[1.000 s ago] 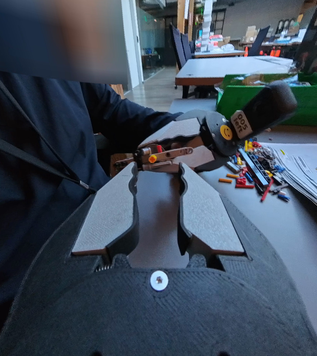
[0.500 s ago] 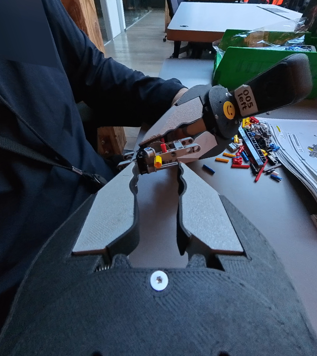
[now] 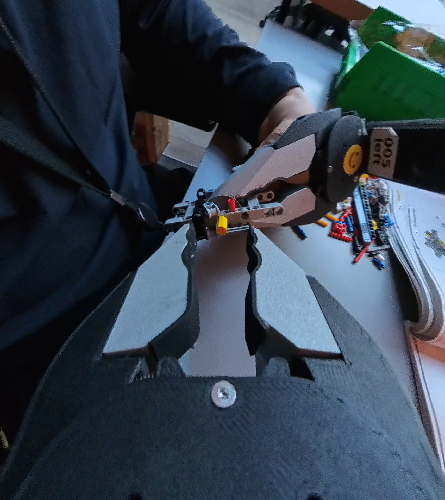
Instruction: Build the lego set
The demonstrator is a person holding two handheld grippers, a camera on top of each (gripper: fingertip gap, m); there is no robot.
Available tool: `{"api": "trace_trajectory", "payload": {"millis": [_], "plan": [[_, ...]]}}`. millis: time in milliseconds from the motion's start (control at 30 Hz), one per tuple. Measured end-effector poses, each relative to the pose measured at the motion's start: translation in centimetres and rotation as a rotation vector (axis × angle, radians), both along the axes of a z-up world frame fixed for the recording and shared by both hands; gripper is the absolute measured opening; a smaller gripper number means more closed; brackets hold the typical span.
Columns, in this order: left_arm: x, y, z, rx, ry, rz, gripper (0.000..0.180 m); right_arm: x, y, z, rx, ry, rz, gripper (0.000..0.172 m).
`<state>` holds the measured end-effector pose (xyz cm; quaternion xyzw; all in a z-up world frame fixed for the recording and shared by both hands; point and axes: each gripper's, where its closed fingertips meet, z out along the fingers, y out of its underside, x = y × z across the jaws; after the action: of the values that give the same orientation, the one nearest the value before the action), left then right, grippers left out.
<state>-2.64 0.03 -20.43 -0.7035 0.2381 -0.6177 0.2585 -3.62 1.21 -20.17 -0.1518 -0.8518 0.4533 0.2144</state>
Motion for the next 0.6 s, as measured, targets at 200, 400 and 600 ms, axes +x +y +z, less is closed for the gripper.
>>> {"api": "trace_trajectory", "payload": {"millis": [200,400,600], "plan": [[-0.8,0.8,0.3,-0.031,-0.044,0.047,0.009,-0.8,0.8,0.1,0.002,-0.006,0.017,0.036],[-1.3,1.4,-0.1,-0.045,-0.023,0.085,0.008,-1.2,1.3,-0.4,-0.062,-0.011,0.030,0.035],[-2.2,2.5,-0.1,0.005,0.008,0.161,0.009,-2.0,2.1,0.0,-0.177,-0.030,0.029,0.036]]}}
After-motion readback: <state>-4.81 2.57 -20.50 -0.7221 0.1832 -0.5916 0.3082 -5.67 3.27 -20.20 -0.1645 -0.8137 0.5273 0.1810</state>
